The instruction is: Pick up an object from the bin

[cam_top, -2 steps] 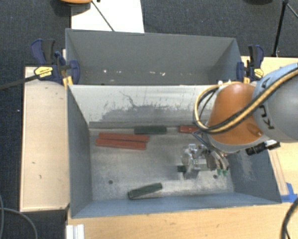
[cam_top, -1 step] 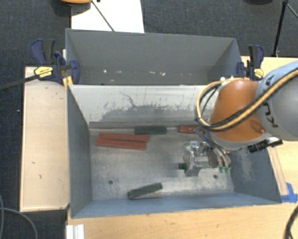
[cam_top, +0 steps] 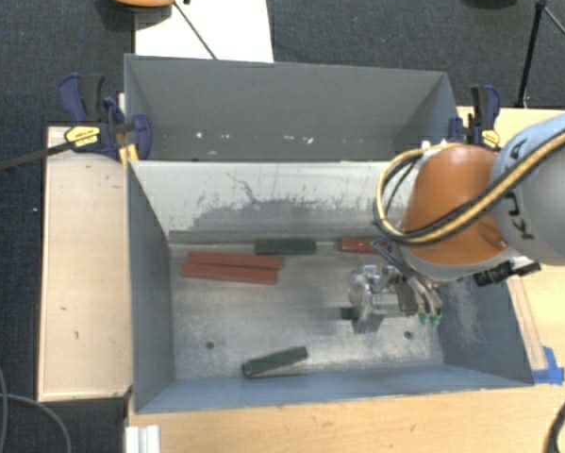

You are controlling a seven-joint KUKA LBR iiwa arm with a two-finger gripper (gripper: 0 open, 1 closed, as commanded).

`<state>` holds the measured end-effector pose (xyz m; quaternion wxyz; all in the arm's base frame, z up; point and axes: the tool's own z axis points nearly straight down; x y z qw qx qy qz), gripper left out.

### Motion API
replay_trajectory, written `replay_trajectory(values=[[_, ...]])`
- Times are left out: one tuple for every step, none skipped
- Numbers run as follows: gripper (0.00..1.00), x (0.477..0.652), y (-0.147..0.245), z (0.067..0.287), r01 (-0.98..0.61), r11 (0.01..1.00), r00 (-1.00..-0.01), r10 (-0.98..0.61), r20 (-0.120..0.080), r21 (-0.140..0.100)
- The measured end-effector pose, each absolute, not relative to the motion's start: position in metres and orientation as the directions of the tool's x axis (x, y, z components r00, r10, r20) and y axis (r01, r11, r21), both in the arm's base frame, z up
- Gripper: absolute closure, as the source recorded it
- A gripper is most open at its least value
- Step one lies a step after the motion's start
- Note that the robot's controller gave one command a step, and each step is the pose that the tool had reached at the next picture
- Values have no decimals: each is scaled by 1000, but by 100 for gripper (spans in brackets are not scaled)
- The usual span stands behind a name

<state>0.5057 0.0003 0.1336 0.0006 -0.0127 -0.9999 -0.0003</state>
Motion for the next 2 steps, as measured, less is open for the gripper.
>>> replay_trajectory(values=[[100, 505, 0, 149, 25, 1000, -1000, 25, 1, 1], [100, 507, 0, 161, 23, 1000, -1000, 23, -3, 1]])
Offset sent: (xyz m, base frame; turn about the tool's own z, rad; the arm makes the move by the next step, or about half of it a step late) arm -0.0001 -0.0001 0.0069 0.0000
